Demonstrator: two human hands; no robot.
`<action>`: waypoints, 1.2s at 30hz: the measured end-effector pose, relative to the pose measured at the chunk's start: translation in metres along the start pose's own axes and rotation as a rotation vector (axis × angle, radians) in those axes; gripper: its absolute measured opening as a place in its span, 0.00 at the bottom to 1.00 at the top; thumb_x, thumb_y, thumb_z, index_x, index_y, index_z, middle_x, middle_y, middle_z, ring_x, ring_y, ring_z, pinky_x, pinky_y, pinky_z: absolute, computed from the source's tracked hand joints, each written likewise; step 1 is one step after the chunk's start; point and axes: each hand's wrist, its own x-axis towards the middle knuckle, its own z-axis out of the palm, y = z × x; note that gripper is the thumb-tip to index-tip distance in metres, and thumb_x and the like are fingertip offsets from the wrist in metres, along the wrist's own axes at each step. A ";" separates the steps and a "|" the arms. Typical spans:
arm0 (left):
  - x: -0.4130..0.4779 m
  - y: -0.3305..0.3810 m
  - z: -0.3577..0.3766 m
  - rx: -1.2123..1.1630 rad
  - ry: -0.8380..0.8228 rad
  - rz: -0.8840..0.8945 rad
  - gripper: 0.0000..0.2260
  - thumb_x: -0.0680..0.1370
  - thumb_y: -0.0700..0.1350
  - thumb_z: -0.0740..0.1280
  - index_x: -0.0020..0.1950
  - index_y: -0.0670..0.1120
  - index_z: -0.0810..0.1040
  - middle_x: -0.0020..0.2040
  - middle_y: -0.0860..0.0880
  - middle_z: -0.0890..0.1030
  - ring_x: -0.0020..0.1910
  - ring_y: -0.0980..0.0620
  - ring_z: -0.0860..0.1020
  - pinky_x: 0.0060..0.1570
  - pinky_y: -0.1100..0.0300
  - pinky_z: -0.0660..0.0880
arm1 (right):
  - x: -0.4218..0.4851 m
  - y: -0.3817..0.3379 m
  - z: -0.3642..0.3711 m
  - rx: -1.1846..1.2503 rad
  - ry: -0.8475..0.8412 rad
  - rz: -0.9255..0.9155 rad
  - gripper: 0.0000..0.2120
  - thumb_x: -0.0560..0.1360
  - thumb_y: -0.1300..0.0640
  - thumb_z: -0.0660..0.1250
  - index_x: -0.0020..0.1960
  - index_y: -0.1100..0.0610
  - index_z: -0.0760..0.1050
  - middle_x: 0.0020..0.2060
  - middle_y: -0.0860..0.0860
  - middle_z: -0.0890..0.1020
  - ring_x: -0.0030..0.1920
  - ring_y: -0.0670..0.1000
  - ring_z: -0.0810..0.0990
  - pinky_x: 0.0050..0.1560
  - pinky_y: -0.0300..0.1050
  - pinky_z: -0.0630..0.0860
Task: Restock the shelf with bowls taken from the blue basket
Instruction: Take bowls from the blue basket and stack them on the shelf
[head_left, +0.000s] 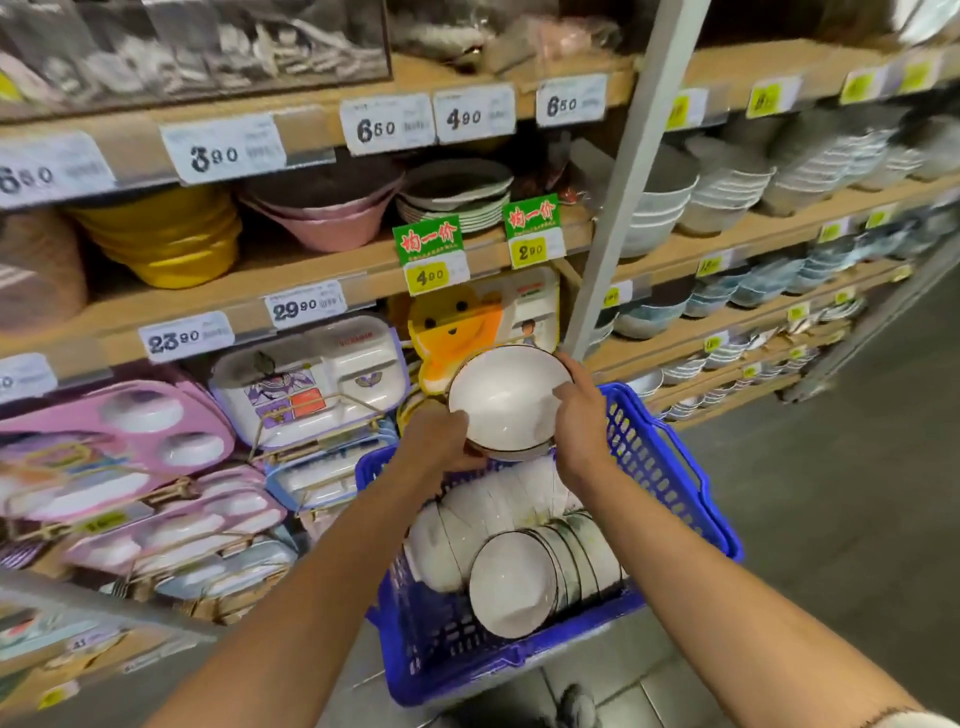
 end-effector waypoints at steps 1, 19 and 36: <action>-0.003 0.007 0.002 0.025 0.007 0.025 0.10 0.81 0.37 0.60 0.40 0.44 0.69 0.40 0.43 0.77 0.28 0.53 0.79 0.26 0.62 0.77 | 0.000 -0.012 -0.004 0.039 0.017 0.020 0.24 0.75 0.65 0.52 0.66 0.50 0.75 0.64 0.53 0.75 0.60 0.55 0.74 0.57 0.53 0.76; -0.069 0.166 0.234 -0.620 -0.320 0.294 0.13 0.75 0.42 0.57 0.52 0.44 0.81 0.43 0.46 0.86 0.48 0.44 0.81 0.45 0.55 0.76 | 0.023 -0.199 -0.242 0.199 0.015 -0.027 0.19 0.72 0.67 0.55 0.55 0.53 0.78 0.50 0.56 0.80 0.49 0.59 0.79 0.43 0.50 0.77; -0.077 0.290 0.405 -0.813 0.004 0.348 0.06 0.72 0.42 0.60 0.44 0.48 0.76 0.49 0.42 0.80 0.48 0.40 0.78 0.44 0.51 0.74 | 0.124 -0.290 -0.351 0.279 0.037 -0.112 0.08 0.70 0.56 0.63 0.48 0.53 0.77 0.50 0.57 0.80 0.48 0.59 0.78 0.40 0.47 0.72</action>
